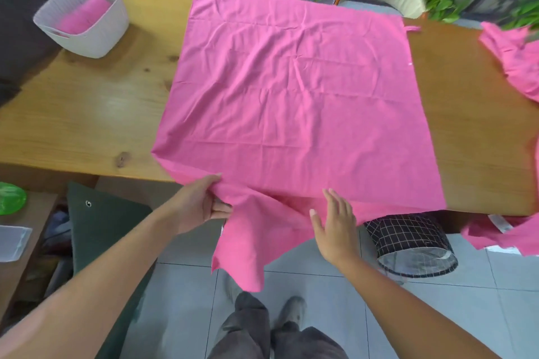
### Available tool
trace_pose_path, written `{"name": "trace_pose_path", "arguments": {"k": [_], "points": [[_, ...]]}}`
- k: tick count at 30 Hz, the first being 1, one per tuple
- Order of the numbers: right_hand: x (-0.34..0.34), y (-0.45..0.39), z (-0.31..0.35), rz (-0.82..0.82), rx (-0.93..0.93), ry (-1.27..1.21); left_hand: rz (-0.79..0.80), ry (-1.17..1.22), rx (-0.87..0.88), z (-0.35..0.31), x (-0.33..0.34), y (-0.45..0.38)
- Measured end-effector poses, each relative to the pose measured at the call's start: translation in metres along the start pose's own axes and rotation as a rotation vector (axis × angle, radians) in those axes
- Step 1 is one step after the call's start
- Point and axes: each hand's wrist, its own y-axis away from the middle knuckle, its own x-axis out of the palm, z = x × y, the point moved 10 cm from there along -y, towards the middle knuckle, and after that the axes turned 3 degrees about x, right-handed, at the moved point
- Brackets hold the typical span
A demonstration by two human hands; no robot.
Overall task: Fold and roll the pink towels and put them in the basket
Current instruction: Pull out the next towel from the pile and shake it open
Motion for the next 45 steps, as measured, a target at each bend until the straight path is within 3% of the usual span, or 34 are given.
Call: {"name": "trace_pose_path", "arguments": {"k": [4, 8, 13, 15, 17, 19, 20, 21, 24, 26, 28, 30, 32, 34, 37, 41, 45], "points": [[0.004, 0.023, 0.004, 0.1, -0.013, -0.204, 0.054, 0.251, 0.069, -0.057, 0.043, -0.007], [0.013, 0.025, 0.023, 0.178, -0.04, -0.249, 0.107, 0.393, 0.075, -0.091, 0.074, -0.023], [0.001, 0.002, 0.022, 0.036, 0.079, -0.283, 0.067, 0.622, 0.275, -0.154, 0.062, -0.062], [-0.006, -0.004, 0.008, -0.029, 0.159, -0.287, 0.028, 0.597, 0.326, -0.165, 0.049, -0.073], [-0.008, -0.004, -0.01, -0.049, 0.222, -0.273, -0.124, 0.232, 0.366, -0.153, 0.03, -0.083], [-0.003, 0.001, -0.033, -0.024, 0.318, -0.252, -0.34, -0.38, 0.501, -0.143, 0.016, -0.08], [0.001, 0.005, -0.046, -0.001, 0.366, -0.245, -0.375, -0.636, 0.579, -0.139, 0.021, -0.076], [0.008, 0.011, -0.058, 0.033, 0.409, -0.242, -0.324, -0.838, 0.645, -0.131, 0.035, -0.075], [0.027, 0.028, -0.085, 0.151, 0.497, -0.227, 0.081, -1.476, 0.845, -0.084, 0.092, -0.07], [0.034, 0.038, -0.094, 0.191, 0.54, -0.22, 0.3, -1.782, 0.881, -0.049, 0.111, -0.067], [0.037, 0.045, -0.098, 0.201, 0.566, -0.214, 0.389, -2.02, 0.821, -0.025, 0.112, -0.073], [0.039, 0.049, -0.097, 0.216, 0.577, -0.211, 0.369, -2.153, 0.876, -0.019, 0.115, -0.074], [0.04, 0.05, -0.095, 0.228, 0.569, -0.208, 0.329, -2.131, 1.05, -0.025, 0.125, -0.067], [0.039, 0.049, -0.095, 0.232, 0.57, -0.21, 0.345, -2.087, 1.104, -0.03, 0.133, -0.066], [0.038, 0.045, -0.095, 0.23, 0.58, -0.228, 0.357, -1.944, 1.0, -0.039, 0.135, -0.073], [0.04, 0.03, -0.081, 0.248, 0.544, -0.273, 0.293, -1.52, 0.795, -0.079, 0.131, -0.074], [0.036, 0.011, -0.055, 0.196, 0.485, -0.322, 0.096, -1.32, 0.781, -0.144, 0.124, -0.07]]}}
